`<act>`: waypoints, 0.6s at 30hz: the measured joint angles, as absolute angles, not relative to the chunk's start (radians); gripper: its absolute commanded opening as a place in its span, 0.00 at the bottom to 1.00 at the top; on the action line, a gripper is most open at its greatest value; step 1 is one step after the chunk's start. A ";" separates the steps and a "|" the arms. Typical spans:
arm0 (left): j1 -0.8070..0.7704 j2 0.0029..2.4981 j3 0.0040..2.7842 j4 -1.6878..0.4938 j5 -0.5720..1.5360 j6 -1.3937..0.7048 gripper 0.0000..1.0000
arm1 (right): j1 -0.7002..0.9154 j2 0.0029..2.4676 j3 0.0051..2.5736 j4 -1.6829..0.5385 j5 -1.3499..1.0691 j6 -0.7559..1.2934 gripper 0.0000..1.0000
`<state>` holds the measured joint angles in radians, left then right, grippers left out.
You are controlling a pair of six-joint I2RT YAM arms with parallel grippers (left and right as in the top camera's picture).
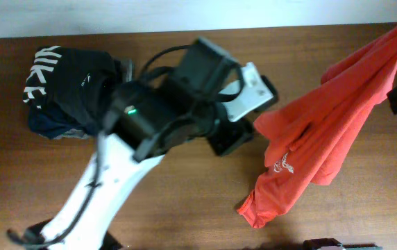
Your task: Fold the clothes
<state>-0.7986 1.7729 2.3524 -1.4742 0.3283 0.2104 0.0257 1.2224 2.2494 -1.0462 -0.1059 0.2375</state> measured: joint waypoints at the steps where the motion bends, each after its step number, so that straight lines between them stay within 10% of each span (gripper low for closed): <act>1: -0.814 1.795 2.352 -1.452 0.324 0.210 0.45 | 0.026 1.222 2.249 -1.046 -0.107 0.237 0.04; 18: -1.020 1.900 2.352 -1.382 0.287 0.218 0.26 | 0.025 1.222 2.249 -1.045 -0.114 0.236 0.04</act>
<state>-1.0203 1.9003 2.3524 -1.3823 0.2874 0.2176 0.0254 1.2224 2.2494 -1.0454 -0.1139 0.2363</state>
